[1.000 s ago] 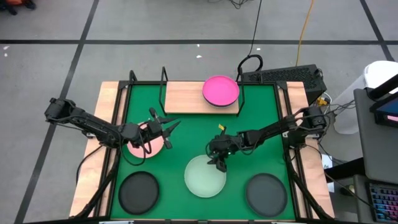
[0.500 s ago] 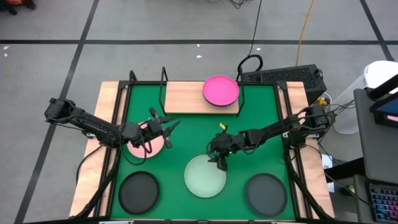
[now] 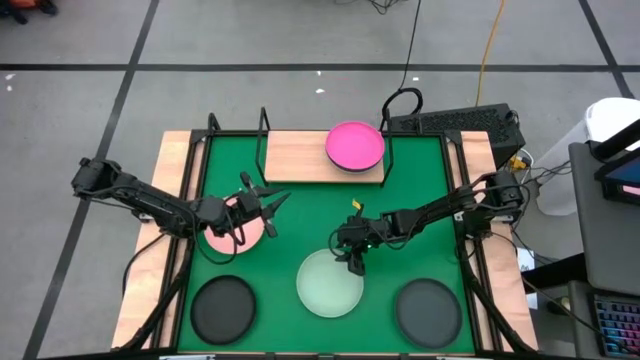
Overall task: Place and stack plates onto a shelf
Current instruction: Stack the green plate on top of the pink plate on the shelf
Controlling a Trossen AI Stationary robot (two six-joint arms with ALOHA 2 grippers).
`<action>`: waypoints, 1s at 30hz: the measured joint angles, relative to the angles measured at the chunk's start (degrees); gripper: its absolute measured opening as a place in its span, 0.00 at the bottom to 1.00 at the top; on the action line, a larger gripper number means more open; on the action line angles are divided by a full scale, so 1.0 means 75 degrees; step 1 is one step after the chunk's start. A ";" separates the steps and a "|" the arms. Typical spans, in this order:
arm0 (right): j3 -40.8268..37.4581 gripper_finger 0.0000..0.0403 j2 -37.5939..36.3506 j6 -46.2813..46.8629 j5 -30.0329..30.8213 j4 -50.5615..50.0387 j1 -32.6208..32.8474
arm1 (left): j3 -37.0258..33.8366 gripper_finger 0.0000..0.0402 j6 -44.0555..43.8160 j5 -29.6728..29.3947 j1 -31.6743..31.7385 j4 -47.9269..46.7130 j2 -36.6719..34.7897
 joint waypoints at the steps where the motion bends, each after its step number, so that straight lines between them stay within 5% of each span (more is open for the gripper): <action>1: 0.0000 0.48 0.0000 0.0000 0.0008 -0.0003 0.0000 | 0.0000 0.24 -0.0003 0.0000 0.0000 0.0000 0.0000; 10: 0.0000 0.37 0.0000 0.0030 0.0014 -0.0485 -0.0027 | 0.0000 0.24 -0.0045 0.0000 0.0000 0.0000 0.0000; 20: 0.0000 0.02 -0.0046 0.0004 -0.0017 -0.0552 -0.0223 | 0.0000 0.24 -0.0085 0.0000 0.0000 0.0000 0.0000; 30: 0.0000 0.00 -0.0657 -0.0062 -0.0011 -0.0491 -0.0552 | 0.0000 0.24 -0.0085 0.0000 0.0000 0.0000 0.0000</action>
